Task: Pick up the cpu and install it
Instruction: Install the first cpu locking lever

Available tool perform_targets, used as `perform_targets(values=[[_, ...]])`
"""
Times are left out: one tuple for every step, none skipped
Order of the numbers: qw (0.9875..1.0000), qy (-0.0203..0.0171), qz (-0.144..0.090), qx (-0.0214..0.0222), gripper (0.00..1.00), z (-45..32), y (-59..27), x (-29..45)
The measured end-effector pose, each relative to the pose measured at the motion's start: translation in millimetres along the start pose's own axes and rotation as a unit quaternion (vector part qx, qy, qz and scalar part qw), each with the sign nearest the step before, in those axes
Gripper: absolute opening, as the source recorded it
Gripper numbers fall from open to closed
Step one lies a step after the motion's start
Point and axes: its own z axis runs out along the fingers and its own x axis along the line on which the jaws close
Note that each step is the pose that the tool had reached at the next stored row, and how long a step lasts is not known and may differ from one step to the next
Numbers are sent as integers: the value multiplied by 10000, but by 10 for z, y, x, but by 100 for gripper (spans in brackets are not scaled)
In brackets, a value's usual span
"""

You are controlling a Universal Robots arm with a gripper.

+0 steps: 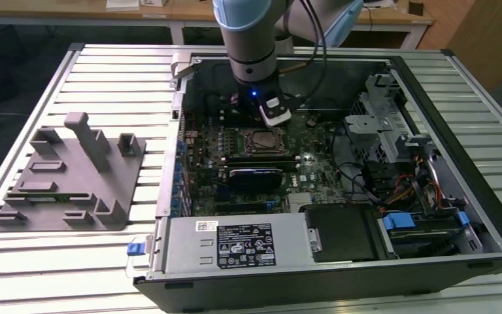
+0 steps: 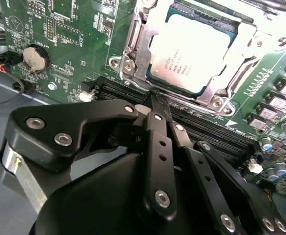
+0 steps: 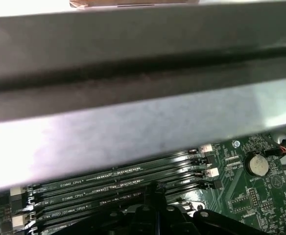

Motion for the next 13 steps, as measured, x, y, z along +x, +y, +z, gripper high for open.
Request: perform_targets(values=[[10000,-1,6,1,11,2,1,-5],[10000,-3,12,2,11,5,2,-11],[10000,-4,17,3,11,7,3,-18],[10000,-5,22,5,11,9,4,-24],[10000,-6,26,5,11,12,5,-31],[10000,-7,30,5,11,14,6,-36],[10000,-7,31,5,11,15,6,-40],[10000,-6,32,2,11,16,7,-43],[10000,-5,35,-7,11,16,7,-44],[10000,-3,37,-17,11,16,7,-44],[10000,-2,39,-24,11,16,8,-44],[10000,1,40,-35,11,16,7,-44],[10000,5,44,-52,11,16,7,-45]])
